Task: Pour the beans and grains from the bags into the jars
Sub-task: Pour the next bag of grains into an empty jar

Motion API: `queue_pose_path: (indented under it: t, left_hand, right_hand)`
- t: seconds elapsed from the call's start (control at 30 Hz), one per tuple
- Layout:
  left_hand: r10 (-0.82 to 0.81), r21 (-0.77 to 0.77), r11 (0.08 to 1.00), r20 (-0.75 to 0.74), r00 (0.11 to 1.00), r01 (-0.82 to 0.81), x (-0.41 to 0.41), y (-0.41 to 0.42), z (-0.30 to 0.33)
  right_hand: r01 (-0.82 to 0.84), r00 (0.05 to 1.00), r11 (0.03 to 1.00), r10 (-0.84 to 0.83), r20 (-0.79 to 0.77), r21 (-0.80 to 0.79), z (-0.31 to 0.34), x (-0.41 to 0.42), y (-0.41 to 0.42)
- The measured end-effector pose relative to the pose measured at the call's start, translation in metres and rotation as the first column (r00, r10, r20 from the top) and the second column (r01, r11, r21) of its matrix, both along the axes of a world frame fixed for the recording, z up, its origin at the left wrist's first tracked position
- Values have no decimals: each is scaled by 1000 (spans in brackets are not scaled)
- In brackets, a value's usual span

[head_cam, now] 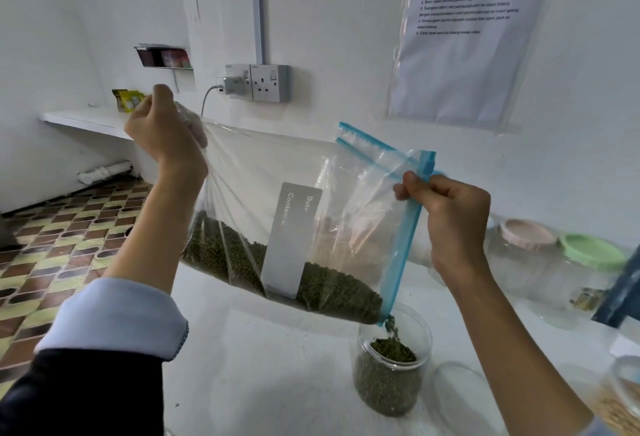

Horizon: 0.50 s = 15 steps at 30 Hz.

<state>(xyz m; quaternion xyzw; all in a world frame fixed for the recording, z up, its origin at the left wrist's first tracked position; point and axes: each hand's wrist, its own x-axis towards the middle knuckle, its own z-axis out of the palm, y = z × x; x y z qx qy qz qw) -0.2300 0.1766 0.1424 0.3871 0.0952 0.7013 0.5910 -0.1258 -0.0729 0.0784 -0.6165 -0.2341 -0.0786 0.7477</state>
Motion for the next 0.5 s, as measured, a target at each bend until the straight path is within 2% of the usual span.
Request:
queue_pose_path:
  t: [0.17, 0.3, 0.5]
  left_hand:
    - [18, 6, 1000, -21, 1000, -18, -3, 1, -1]
    - [-2, 0, 1000, -3, 1000, 2, -4, 1, -2]
    - [-43, -27, 999, 39, 998, 44, 3, -2, -5]
  right_hand:
    - [-54, 999, 999, 54, -2, -7, 1, -5, -3]
    - [0, 999, 997, 3, -34, 75, -1, -5, -5]
    - [44, 999, 997, -43, -34, 57, -3, -2, -5]
